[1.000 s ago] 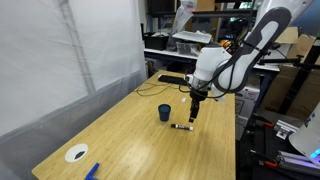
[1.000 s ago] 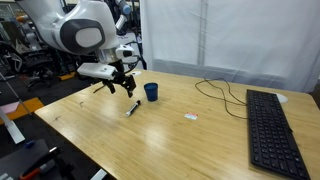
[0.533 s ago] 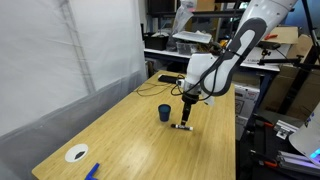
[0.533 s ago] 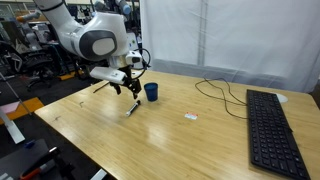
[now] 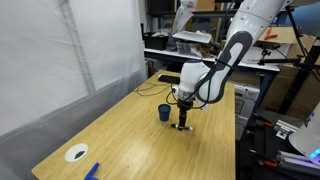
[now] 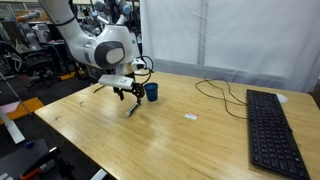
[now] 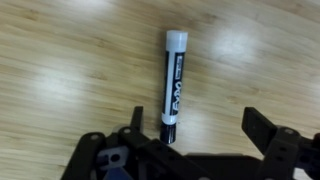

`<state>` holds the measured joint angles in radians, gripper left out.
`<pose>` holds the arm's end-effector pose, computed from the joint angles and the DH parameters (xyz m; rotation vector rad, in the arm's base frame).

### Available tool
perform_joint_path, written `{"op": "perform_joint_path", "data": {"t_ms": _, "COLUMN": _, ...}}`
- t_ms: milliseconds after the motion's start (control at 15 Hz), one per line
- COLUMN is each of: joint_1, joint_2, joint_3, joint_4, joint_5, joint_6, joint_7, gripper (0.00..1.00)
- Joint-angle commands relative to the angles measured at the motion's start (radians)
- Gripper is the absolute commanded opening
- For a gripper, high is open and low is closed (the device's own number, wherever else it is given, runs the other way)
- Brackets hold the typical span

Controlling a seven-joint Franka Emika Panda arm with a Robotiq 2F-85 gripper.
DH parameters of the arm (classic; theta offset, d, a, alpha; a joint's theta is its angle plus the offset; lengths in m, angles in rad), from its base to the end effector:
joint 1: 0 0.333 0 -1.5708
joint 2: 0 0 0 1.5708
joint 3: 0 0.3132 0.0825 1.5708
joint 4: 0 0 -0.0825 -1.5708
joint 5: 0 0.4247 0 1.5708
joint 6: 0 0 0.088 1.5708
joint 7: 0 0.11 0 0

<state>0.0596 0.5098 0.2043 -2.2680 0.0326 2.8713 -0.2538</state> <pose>0.5324 0.1511 0.1031 -2.9506 -0.6850 -0.1542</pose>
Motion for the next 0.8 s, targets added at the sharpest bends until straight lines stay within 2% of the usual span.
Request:
{"op": "perform_joint_path", "data": {"t_ms": 0, "joint_1": 0.008, "joint_2": 0.047, "joint_3": -0.012, "joint_4": 0.06, "joint_5": -0.05, "joint_6": -0.031, "joint_7": 0.009, "gripper": 1.0}}
{"op": "perform_joint_path", "data": {"t_ms": 467, "joint_1": -0.002, "joint_2": 0.051, "joint_3": 0.003, "joint_4": 0.051, "joint_5": -0.052, "joint_6": -0.006, "joint_7": 0.01, "gripper": 1.0}}
{"op": "perform_joint_path", "data": {"t_ms": 733, "joint_1": 0.032, "joint_2": 0.063, "joint_3": -0.031, "joint_4": 0.061, "joint_5": -0.076, "joint_6": -0.005, "joint_7": 0.034, "gripper": 1.0}}
